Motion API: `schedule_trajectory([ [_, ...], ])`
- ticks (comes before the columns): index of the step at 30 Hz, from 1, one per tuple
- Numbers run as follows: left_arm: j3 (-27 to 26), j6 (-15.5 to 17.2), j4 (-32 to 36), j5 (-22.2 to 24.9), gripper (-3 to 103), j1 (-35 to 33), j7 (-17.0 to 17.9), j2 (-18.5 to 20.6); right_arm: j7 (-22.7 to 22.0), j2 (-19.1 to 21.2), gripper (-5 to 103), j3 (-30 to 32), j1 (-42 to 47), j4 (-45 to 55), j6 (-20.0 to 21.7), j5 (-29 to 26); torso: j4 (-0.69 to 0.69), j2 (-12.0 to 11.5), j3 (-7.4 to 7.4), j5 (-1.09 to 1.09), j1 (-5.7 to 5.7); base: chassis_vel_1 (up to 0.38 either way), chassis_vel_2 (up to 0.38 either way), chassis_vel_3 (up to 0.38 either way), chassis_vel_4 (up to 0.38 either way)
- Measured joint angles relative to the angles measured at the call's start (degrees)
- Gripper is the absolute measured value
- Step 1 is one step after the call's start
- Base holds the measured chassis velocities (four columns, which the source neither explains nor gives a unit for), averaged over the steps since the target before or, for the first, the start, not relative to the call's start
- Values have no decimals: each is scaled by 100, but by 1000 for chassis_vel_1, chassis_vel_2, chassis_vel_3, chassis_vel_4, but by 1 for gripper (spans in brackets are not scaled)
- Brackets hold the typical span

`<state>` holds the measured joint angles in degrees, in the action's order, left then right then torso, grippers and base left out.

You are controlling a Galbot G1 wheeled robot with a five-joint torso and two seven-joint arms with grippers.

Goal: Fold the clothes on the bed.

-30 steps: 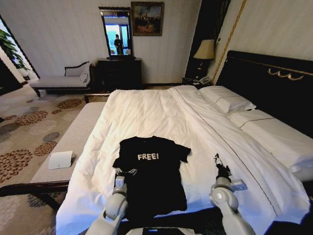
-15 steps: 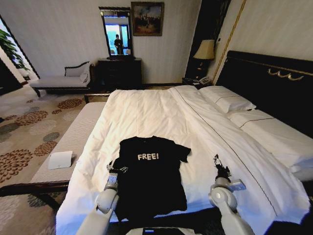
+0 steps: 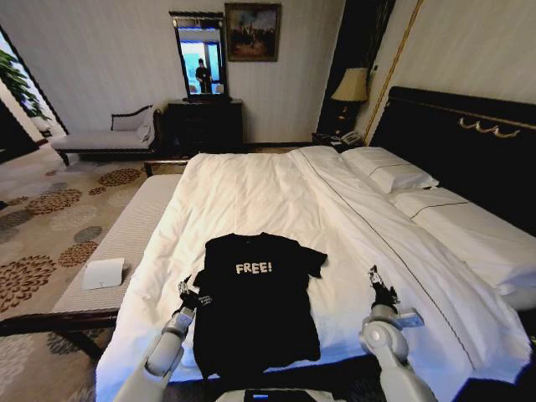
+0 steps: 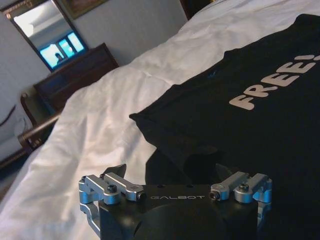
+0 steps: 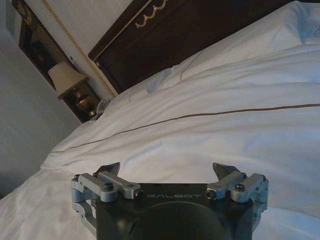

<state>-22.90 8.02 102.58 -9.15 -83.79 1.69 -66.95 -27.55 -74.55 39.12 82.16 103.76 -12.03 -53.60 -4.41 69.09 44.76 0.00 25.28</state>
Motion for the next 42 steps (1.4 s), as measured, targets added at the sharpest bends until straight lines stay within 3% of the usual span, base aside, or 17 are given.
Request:
schedule_trajectory([
  [8,211,282,-363,50,100,465,44,-127,-12,-44,100,29,59,-24,4,112,0,0,0,0,0,0,0,0,0],
  [15,450,646,-737,738,103,1113,192,-239,-1,-8,100,26,44,-27,6,189,-2,0,0,0,0,0,0,0,0],
  [19,414,637,-769,759,85,1156,232,-272,-1,9,100,-13,7,-83,11,189,-1,0,0,0,0,0,0,0,0],
  [20,414,637,-769,759,85,1156,232,-272,-1,9,100,-13,7,-83,11,189,-1,0,0,0,0,0,0,0,0],
  [22,375,615,-803,759,75,1152,261,-286,-1,8,100,-18,-5,-114,12,190,0,0,0,0,0,0,0,0,0],
  [24,360,606,-817,761,75,1152,272,-292,-1,6,100,-22,-14,-125,12,191,0,0,0,0,0,0,0,0,0],
  [30,220,570,-890,896,47,1198,406,-377,-2,-26,100,-59,-64,-200,12,236,0,0,1,0,0,0,0,0,0],
  [31,220,570,-890,896,47,1198,406,-377,-2,-26,100,-59,-64,-200,12,236,0,0,1,0,0,0,0,0,0],
  [34,50,573,-963,1224,31,1287,548,-484,-2,-45,100,-69,-74,-243,12,285,-1,0,0,0,0,0,0,0,0],
  [39,-129,631,-1064,1730,20,1384,623,-527,-3,-50,100,-81,-88,-299,12,328,-1,0,0,0,0,0,0,0,0],
  [42,-305,655,-1202,2184,4,1462,627,-530,-4,-48,100,-92,-99,-337,12,349,0,0,0,0,0,0,0,0,0],
])
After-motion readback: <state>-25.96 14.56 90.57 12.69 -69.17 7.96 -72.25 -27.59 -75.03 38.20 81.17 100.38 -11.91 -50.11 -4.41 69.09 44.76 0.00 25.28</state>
